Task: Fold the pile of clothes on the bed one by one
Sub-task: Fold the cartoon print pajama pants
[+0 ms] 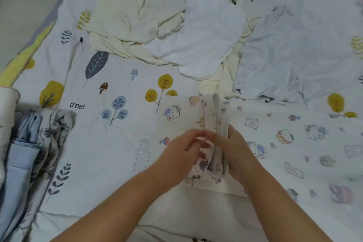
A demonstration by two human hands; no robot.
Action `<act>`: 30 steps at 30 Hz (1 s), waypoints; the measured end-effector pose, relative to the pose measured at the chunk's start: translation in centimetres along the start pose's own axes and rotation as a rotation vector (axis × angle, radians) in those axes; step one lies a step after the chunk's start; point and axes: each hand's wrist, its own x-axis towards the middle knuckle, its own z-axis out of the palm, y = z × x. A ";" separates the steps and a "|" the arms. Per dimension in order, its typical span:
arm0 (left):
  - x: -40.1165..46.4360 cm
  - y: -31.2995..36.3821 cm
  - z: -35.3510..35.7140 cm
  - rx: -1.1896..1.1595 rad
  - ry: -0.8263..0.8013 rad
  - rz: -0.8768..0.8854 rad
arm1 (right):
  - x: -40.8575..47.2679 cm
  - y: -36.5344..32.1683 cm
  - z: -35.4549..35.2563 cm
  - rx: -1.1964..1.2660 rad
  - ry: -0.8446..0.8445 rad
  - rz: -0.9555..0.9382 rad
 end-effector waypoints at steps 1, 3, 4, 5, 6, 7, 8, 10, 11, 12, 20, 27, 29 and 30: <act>0.0 -0.2 0.1 0.023 0.042 0.011 | 0.0 0.4 -0.8 -0.061 0.046 0.000; 0.1 -0.8 -0.1 0.096 0.161 0.046 | -0.2 0.9 -2.4 -0.159 0.102 -0.025; 0.2 -1.1 -0.2 0.114 0.220 0.057 | -0.5 0.9 -3.2 -0.207 0.136 -0.074; 0.3 -1.3 -0.4 0.108 0.268 0.057 | -0.8 0.7 -4.1 -0.250 0.172 -0.136; 0.4 -1.7 -0.6 0.128 0.314 0.058 | -1.2 0.5 -5.3 -0.271 0.206 -0.192; 0.6 -2.1 -0.7 0.174 0.359 0.064 | -1.5 0.5 -6.6 -0.280 0.245 -0.232; 1.0 -2.5 -0.8 0.244 0.398 0.065 | -1.7 0.5 -7.9 -0.284 0.288 -0.255; 1.8 -3.5 -0.6 0.368 0.442 0.016 | -1.8 1.2 -10.3 -0.310 0.374 -0.206; 2.3 -4.2 -0.4 0.422 0.447 -0.032 | -1.6 1.8 -11.2 -0.330 0.413 -0.123; 2.8 -4.7 -0.1 0.464 0.441 -0.086 | -1.4 2.5 -11.9 -0.346 0.437 -0.013; 5.8 -6.6 3.5 0.301 0.382 -0.334 | -0.4 4.4 -12.8 -0.527 0.474 0.023; 1.3 -7.6 1.8 0.533 0.520 0.001 | -2.9 5.4 -11.2 -0.641 0.383 -0.156; -0.8 -8.5 1.1 0.591 0.552 -0.024 | -3.2 6.4 -10.1 -0.756 0.299 -0.168; -1.4 -9.0 1.0 0.603 0.549 -0.080 | -3.2 7.0 -9.6 -0.802 0.267 -0.150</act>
